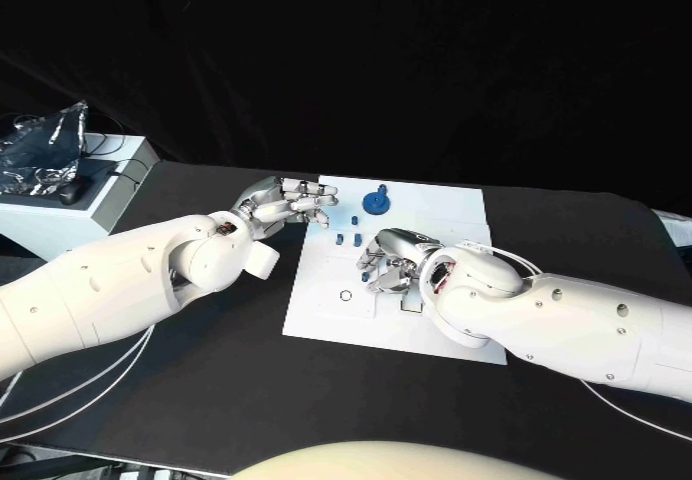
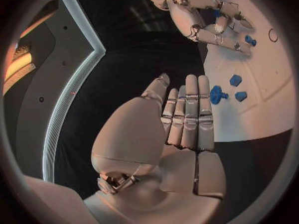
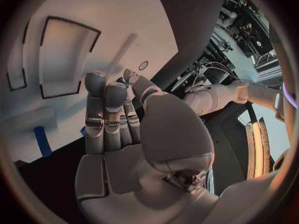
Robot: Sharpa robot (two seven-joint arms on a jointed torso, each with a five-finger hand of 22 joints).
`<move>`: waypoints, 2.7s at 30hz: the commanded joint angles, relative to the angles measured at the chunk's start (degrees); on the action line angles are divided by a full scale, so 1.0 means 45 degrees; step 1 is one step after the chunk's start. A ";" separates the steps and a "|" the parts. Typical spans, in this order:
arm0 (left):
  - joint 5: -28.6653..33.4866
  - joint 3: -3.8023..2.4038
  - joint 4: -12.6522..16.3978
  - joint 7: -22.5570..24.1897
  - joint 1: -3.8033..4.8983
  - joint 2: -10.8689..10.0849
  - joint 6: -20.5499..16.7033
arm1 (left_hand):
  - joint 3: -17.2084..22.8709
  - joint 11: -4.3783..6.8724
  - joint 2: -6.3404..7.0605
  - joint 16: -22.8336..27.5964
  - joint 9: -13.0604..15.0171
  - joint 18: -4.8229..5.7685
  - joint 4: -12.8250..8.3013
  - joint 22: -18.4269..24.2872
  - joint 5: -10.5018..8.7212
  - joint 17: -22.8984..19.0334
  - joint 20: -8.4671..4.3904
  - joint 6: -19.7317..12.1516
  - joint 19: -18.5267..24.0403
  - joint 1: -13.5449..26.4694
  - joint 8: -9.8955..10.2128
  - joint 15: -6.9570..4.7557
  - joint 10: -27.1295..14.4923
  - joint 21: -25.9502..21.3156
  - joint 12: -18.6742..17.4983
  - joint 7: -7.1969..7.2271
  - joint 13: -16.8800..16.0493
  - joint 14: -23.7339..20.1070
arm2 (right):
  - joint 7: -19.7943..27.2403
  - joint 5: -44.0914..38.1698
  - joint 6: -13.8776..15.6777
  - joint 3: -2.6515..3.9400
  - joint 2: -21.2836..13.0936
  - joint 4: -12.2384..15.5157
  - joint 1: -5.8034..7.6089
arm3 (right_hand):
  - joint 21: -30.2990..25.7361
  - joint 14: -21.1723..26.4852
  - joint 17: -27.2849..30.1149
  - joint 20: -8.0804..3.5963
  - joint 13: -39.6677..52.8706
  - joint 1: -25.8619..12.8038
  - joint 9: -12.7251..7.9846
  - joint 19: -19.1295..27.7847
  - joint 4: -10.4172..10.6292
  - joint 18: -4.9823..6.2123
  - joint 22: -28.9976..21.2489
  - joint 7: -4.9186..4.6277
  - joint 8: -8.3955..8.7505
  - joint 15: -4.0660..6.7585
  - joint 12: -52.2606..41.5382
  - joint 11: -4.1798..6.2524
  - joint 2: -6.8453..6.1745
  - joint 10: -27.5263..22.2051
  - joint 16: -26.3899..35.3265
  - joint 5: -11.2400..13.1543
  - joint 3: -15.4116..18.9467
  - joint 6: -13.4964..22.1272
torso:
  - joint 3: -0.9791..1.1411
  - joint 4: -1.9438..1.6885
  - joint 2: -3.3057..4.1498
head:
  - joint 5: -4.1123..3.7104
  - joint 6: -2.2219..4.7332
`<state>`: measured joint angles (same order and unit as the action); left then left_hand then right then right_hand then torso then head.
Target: Assemble the parts on the task board
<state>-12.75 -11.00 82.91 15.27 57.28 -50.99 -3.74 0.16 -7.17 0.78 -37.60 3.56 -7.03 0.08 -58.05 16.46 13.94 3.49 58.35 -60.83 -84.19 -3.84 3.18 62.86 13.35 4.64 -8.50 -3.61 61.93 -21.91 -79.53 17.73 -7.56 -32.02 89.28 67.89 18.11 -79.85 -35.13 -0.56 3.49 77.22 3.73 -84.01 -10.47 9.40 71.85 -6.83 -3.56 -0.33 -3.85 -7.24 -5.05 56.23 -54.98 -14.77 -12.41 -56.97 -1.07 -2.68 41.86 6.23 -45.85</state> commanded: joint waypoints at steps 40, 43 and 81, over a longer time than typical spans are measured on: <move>0.0024 -0.0008 0.0077 0.0162 -0.0369 -0.0098 0.0197 | -0.0147 0.0025 -0.0119 0.0053 0.0010 0.0059 -0.0046 -0.0015 -0.0018 -0.0023 0.0008 -0.0045 -0.0102 -0.0108 0.0016 0.0006 -0.0036 -0.0111 0.0062 -0.0027 0.0011 -0.0060 | 0.3126 -0.2301 0.0162 0.0274 -0.3408 -0.0657 0.1193 | 0.5553 -0.0237 -0.0720 -0.0409 0.0086 -0.0072 0.0024 -0.0512 0.1438 -0.0444 0.1919 -0.0405 -0.0028 0.0350 -0.0025 0.0669 -0.0506 0.3315 -0.0880 -0.0977 0.2375 -0.0867 | 0.0046 0.0166 -0.0089 | -0.0634 0.0675; 0.0024 -0.0008 0.0072 0.0165 -0.0385 -0.0092 0.0202 | -0.0147 0.0025 -0.0119 0.0053 0.0010 0.0059 -0.0046 -0.0015 -0.0018 -0.0023 0.0008 -0.0045 -0.0102 -0.0108 0.0016 0.0006 -0.0036 -0.0111 0.0062 -0.0027 0.0011 -0.0060 | 0.2991 -0.2534 -0.0147 0.0240 -0.3279 -0.0750 0.1165 | 0.5517 -0.0238 -0.0782 -0.0306 0.0083 0.0252 0.0028 -0.0518 0.1964 -0.0325 0.1904 -0.0333 -0.0024 0.0276 -0.0084 0.0575 -0.0556 0.2823 -0.0879 -0.0917 0.3076 -0.0651 | 0.0047 0.0163 -0.0077 | -0.0622 0.0658; 0.0024 -0.0011 0.0081 0.0146 -0.0429 -0.0077 0.0269 | -0.0213 0.0030 -0.0141 0.0064 0.0009 0.0069 -0.0050 -0.0056 -0.0016 -0.0035 0.0004 -0.0033 -0.0111 -0.0095 0.0019 0.0005 -0.0012 -0.0166 0.0045 -0.0026 0.0012 -0.0061 | 0.2500 -0.2802 0.0305 0.0118 -0.2016 -0.1333 0.0556 | 0.7074 -0.0266 -0.0892 -0.0578 0.0067 -0.0130 0.0041 -0.0577 0.1742 -0.0560 0.2101 -0.0039 -0.0031 0.0575 -0.0007 0.0992 -0.0045 0.3996 -0.1414 -0.0464 0.0400 -0.1816 | 0.0036 0.0145 -0.0095 | -0.0629 0.0459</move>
<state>-12.77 -11.01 83.11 15.29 55.38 -51.45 -3.36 -0.46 -7.17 0.55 -37.60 3.56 -7.02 -0.24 -58.26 16.46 13.84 3.48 58.35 -60.82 -84.41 -3.84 3.18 62.87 12.93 4.65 -8.50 -3.60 61.93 -10.51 -91.51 18.54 -6.99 -41.47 83.05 70.54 49.87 -81.09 -39.21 -2.77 3.75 76.99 3.81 -83.91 -3.11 6.63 74.91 -6.97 -3.91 1.96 -4.07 -2.83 -5.20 73.79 -61.14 -17.18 -10.65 -64.68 -0.87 -1.96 41.44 3.48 -43.74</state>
